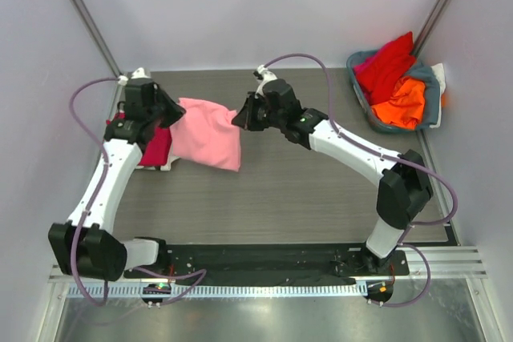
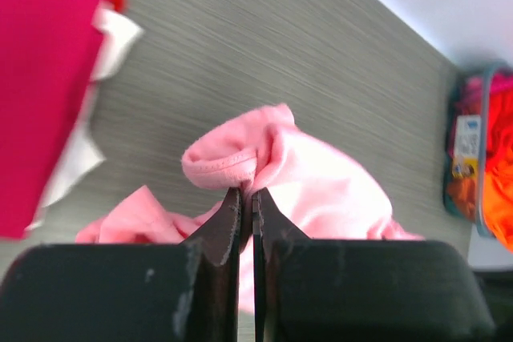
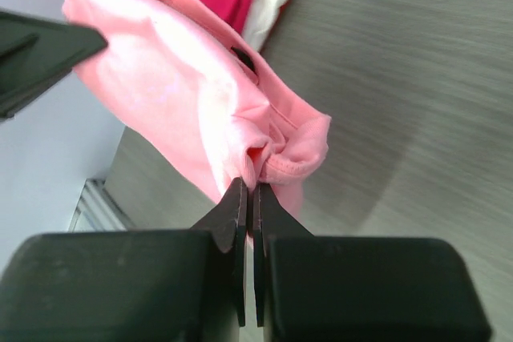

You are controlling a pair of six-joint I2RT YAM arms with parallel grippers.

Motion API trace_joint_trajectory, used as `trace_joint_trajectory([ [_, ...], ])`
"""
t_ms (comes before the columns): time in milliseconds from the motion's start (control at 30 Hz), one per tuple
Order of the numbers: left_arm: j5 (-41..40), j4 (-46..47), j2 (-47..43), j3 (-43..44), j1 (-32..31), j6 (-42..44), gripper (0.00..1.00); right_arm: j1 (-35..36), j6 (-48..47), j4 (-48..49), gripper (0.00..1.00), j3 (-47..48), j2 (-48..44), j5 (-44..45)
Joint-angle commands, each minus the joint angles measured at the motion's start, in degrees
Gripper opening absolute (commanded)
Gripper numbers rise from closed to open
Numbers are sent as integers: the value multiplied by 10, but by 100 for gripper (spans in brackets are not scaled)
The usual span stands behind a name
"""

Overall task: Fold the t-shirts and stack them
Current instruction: Neatly place the folded tshirt to the corner

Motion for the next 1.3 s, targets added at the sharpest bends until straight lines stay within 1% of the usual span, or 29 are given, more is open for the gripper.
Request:
trace_joint_trajectory([
  [0, -33, -95, -46, 33, 55, 31, 0, 40, 5, -6, 1, 63, -9, 37],
  [33, -34, -117, -53, 37, 83, 34, 0, 61, 5, -10, 1, 76, -2, 44],
  [100, -28, -135, -65, 51, 134, 35, 0, 80, 5, -12, 1, 116, 17, 56],
  [133, -20, -153, -64, 56, 176, 37, 0, 87, 5, -18, 1, 130, 42, 59],
  [167, -14, -159, -63, 62, 197, 39, 0, 103, 6, -22, 1, 161, 54, 62],
  [200, 22, -165, -57, 69, 218, 41, 0, 109, 7, -24, 1, 177, 66, 63],
  [233, 33, -175, -51, 82, 258, 42, 0, 116, 10, -29, 1, 208, 94, 65],
  [267, 44, -180, -46, 88, 274, 45, 0, 129, 10, -30, 1, 224, 106, 67],
  [300, 61, -185, -37, 99, 303, 47, 0, 135, 12, -34, 1, 239, 120, 67],
  [333, 68, -186, -33, 104, 315, 48, 0, 140, 14, -37, 1, 271, 144, 67],
  [400, 80, -187, -21, 110, 342, 52, 0, 152, 15, -44, 1, 302, 168, 67],
  [433, 81, -188, -18, 115, 350, 53, 0, 156, 18, -46, 1, 330, 179, 67],
  [533, 86, -187, 1, 120, 376, 59, 0, 164, 22, -50, 1, 373, 217, 70],
  [700, 103, -181, 33, 146, 421, 53, 0, 164, 35, -52, 1, 426, 272, 72],
  [867, 75, -183, 67, 179, 433, 62, 0, 164, 48, -53, 1, 478, 318, 72],
  [1033, 78, -169, 96, 204, 436, 52, 0, 164, 58, -53, 1, 538, 371, 72],
  [1067, 78, -169, 102, 208, 436, 52, 0, 164, 61, -53, 1, 544, 379, 92],
  [1267, 72, -181, 143, 233, 436, 57, 0, 162, 76, -50, 1, 563, 405, 120],
])
